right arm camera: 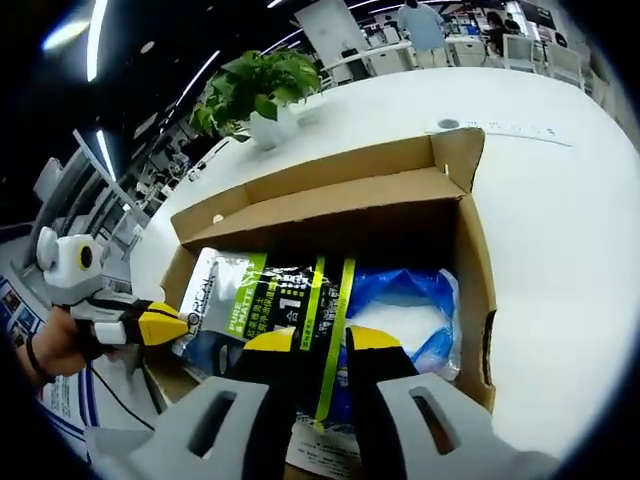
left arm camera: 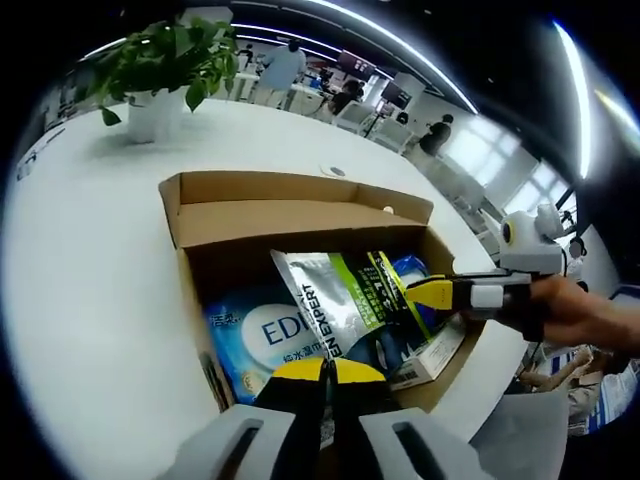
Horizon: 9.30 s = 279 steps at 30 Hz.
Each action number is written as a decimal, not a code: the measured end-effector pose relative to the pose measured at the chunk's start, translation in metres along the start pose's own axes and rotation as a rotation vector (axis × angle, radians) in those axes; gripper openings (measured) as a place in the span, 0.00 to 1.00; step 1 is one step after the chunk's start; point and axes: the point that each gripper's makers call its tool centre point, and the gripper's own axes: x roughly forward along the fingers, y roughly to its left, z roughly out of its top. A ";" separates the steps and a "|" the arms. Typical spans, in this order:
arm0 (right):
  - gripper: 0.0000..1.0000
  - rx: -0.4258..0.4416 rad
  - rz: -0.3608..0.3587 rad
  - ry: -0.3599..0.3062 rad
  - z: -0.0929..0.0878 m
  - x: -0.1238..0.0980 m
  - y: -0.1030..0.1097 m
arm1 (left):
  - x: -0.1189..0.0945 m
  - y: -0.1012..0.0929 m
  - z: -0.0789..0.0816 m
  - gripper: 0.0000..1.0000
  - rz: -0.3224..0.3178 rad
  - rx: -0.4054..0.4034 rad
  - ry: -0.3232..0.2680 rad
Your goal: Operate the shoe box by opening the lid, removing the specified soft item, and placing it in the target area until the item is outside and the box remains undamaged.
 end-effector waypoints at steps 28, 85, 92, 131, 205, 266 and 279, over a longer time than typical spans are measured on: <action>0.00 0.010 0.084 -0.046 0.009 -0.006 0.016 | -0.012 -0.009 0.006 0.00 -0.004 -0.001 -0.032; 0.00 0.171 -0.041 -0.370 -0.029 -0.195 -0.063 | 0.024 -0.182 0.011 0.00 -0.171 0.230 0.004; 0.00 0.206 -0.064 -0.395 -0.039 -0.213 -0.081 | 0.036 -0.204 0.004 0.00 -0.196 0.243 0.024; 0.00 0.282 -0.146 -0.437 0.013 -0.248 -0.205 | 0.128 -0.290 0.036 0.01 -0.235 0.362 0.084; 0.03 0.336 -0.257 -0.217 -0.040 -0.210 -0.286 | 0.155 -0.270 0.030 0.11 -0.194 0.309 0.051; 0.04 0.068 -0.055 -0.166 -0.003 -0.128 -0.064 | -0.052 -0.062 -0.024 0.19 0.053 0.164 -0.240; 0.04 -0.005 0.036 -0.122 0.017 -0.075 -0.005 | -0.046 -0.059 -0.031 0.19 0.044 0.154 -0.247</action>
